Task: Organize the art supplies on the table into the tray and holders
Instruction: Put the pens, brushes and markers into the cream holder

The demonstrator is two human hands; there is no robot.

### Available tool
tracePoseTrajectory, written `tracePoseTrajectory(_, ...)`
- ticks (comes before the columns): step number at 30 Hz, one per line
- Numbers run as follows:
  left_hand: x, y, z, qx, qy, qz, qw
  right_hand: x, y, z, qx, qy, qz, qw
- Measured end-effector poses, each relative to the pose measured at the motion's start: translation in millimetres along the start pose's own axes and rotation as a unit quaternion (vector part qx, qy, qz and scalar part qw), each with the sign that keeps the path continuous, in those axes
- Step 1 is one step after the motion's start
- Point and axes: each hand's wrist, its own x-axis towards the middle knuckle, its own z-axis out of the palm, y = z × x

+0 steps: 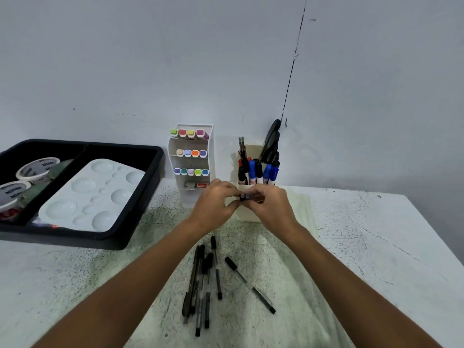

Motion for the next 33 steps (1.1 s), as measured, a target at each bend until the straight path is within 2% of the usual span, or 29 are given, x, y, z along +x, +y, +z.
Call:
tracePoseTrajectory(8, -10, 1, -5, -0.005, -0.028, -0.027, 0.999, -6, 1, 4, -0.045, 0.022, 0.016, 0.999)
tracePoseTrajectory(11, -26, -3, -14, -0.013, -0.039, -0.060, 0.997, -23, 2, 3, -0.163, 0.111, -0.083, 0.977)
tracePoseTrajectory(13, -42, -12, -19, 0.008, -0.050, -0.079, 0.996, -39, 3, 4, -0.178, 0.136, -0.157, 0.962)
tracePoseTrajectory(15, -60, -24, -21, 0.043, -0.070, -0.105, 0.991, -55, 7, 9, -0.156, 0.077, -0.176, 0.969)
tracePoseTrajectory(17, -74, -33, -18, 0.075, -0.104, -0.142, 0.982, -66, 10, 15, -0.147, -0.037, -0.131, 0.980)
tracePoseTrajectory(19, -81, -35, -15, 0.113, -0.144, -0.155, 0.971, -71, 10, 21, -0.178, -0.158, -0.073, 0.969)
tracePoseTrajectory(21, -83, -34, -10, 0.148, -0.179, -0.143, 0.962, -74, 7, 28, -0.217, -0.226, -0.041, 0.949)
tracePoseTrajectory(23, -84, -33, -7, 0.170, -0.193, -0.139, 0.956, -75, 3, 33, -0.244, -0.243, -0.031, 0.938)
tracePoseTrajectory(26, -85, -34, -4, 0.145, -0.184, -0.153, 0.960, -78, -1, 38, -0.269, -0.238, -0.025, 0.933)
tracePoseTrajectory(30, -85, -32, -4, 0.049, -0.159, -0.194, 0.967, -83, -1, 41, -0.305, -0.200, -0.010, 0.931)
tracePoseTrajectory(33, -81, -22, -6, -0.063, -0.119, -0.213, 0.968, -83, 1, 39, -0.312, -0.172, 0.006, 0.934)
